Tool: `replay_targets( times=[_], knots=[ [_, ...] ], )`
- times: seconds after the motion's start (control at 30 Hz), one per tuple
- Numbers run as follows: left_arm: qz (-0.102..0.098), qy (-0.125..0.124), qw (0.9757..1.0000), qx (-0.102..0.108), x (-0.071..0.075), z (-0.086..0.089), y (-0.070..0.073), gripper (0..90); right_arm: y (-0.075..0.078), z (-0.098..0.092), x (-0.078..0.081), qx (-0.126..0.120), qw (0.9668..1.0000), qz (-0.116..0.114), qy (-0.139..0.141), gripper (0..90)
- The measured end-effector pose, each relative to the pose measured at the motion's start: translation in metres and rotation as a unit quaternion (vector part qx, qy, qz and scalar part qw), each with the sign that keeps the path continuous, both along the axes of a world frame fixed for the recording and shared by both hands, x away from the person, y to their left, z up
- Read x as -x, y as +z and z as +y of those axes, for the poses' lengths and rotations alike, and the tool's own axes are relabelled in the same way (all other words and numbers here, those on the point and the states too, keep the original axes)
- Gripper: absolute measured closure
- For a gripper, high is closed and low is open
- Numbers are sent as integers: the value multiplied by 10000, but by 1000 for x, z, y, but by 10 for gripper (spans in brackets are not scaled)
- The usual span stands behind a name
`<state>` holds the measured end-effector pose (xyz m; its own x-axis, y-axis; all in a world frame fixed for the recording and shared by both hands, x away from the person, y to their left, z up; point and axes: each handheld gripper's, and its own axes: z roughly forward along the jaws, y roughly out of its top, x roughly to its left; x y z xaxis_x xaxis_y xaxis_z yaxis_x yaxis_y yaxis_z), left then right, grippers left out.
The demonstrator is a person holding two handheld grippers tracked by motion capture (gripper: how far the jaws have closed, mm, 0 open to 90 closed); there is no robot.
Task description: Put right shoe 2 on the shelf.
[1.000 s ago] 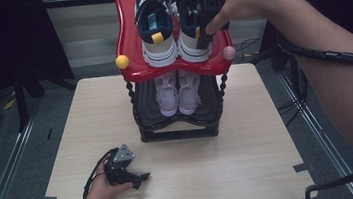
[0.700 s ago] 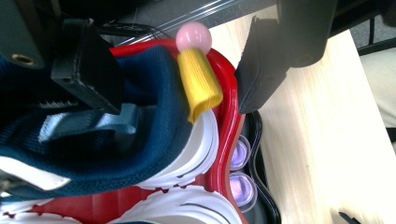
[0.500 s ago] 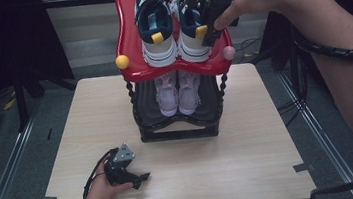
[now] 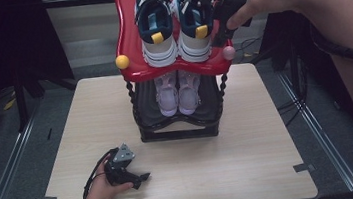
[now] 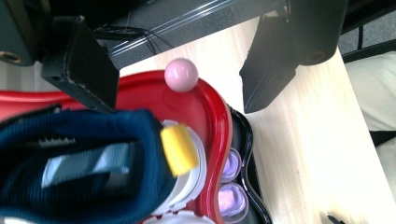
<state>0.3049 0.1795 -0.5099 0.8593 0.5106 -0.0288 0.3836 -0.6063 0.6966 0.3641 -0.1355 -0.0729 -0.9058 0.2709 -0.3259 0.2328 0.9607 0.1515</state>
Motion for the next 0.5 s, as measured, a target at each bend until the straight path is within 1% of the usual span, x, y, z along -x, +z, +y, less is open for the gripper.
replay_targets(
  times=[0.03,0.07,0.17,0.23,0.3,0.4,0.5],
  knots=[
    [1,1,10000,2,0,0,0,0,0,-2,1,6,10000,-26,-10,270],
    [-1,-1,10000,0,0,0,0,0,0,-5,3,-45,10000,7,-28,269],
    [-2,0,10000,0,0,0,0,0,0,-13,7,-120,9999,-1,-42,269],
    [-2,1,10000,0,0,0,0,0,-2,-19,9,-107,9999,21,-122,267],
    [-1,1,10000,-1,0,0,0,0,-1,-24,12,-77,9999,53,-134,263],
    [0,1,10000,-1,0,0,0,0,-2,-31,16,-147,9998,63,-152,263],
    [-1,1,10000,-1,0,0,0,0,-3,-37,19,-123,9997,94,-189,259]
  ],
)
